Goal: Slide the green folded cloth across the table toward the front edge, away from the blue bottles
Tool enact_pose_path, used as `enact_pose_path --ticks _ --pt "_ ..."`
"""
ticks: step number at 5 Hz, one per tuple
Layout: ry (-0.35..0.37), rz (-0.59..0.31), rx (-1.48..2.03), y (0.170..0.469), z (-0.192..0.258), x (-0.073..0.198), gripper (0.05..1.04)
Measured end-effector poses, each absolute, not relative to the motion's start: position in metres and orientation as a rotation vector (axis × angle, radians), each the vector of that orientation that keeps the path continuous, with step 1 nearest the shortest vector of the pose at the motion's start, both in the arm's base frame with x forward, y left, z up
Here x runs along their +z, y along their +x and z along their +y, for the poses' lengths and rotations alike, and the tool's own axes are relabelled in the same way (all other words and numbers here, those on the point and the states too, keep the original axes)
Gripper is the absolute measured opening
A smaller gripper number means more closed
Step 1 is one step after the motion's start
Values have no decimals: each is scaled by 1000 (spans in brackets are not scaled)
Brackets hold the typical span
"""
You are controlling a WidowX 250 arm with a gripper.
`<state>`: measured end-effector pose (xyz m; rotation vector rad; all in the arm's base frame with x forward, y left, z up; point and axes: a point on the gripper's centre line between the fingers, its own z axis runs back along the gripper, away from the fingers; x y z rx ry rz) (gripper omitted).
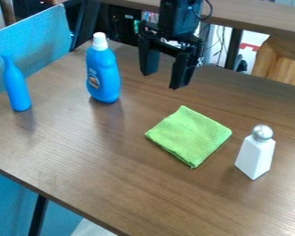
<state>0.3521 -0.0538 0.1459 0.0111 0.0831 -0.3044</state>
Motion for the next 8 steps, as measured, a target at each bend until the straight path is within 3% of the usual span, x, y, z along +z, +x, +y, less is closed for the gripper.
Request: enact_pose_path --ticks 2,3,4,6,8 --pt "36 106 -361 361 -51 110 1011" --pt "48 30 -369 369 -52 92 1011" --pt "119 -18 -403 378 -63 73 1011" --pt "30 -88 -344 388 -83 46 1011" --pt "5 -118 -265 395 -87 35 1011"
